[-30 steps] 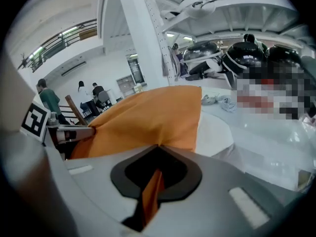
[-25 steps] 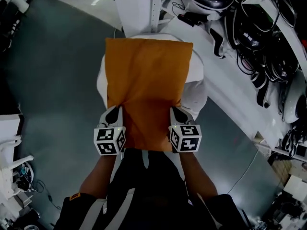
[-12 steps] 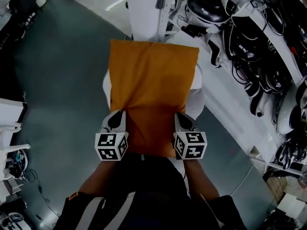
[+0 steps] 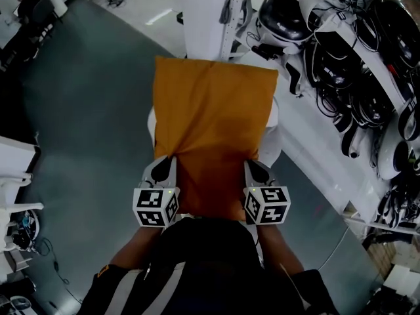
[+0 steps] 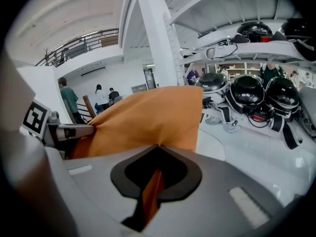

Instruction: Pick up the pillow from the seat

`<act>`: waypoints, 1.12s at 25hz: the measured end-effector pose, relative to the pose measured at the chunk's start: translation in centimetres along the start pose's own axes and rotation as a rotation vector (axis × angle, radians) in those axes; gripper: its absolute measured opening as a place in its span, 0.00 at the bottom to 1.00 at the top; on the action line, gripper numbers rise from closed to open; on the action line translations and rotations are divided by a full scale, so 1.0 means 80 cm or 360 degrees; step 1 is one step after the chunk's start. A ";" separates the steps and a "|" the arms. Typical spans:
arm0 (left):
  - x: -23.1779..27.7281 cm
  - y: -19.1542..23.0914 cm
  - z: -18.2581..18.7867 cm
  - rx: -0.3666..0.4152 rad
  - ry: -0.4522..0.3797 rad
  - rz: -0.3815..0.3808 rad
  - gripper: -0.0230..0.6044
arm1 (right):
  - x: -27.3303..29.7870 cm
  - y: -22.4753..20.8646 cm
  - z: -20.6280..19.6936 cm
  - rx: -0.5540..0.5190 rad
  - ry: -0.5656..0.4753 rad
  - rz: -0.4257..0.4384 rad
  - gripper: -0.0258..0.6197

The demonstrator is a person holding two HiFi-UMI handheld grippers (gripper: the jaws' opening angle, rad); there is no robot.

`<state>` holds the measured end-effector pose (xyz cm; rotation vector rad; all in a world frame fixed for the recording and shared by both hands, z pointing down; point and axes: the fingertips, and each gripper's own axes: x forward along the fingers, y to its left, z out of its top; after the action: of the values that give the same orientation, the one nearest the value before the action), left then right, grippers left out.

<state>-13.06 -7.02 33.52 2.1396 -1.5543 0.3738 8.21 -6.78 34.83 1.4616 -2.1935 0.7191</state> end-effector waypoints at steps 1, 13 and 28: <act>-0.008 0.003 0.000 0.0002 -0.0006 -0.0007 0.04 | -0.005 0.008 -0.001 -0.0002 -0.0005 -0.0006 0.05; -0.114 0.024 -0.022 -0.0014 -0.0076 -0.0101 0.04 | -0.081 0.095 -0.029 -0.0019 -0.0083 -0.0080 0.05; -0.193 -0.040 -0.029 -0.0010 -0.0203 -0.0017 0.04 | -0.179 0.094 -0.027 -0.0100 -0.0267 0.0010 0.05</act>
<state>-14.91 7.60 27.46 2.2037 -1.6100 0.2327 6.61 7.23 26.60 1.5336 -2.3229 0.5417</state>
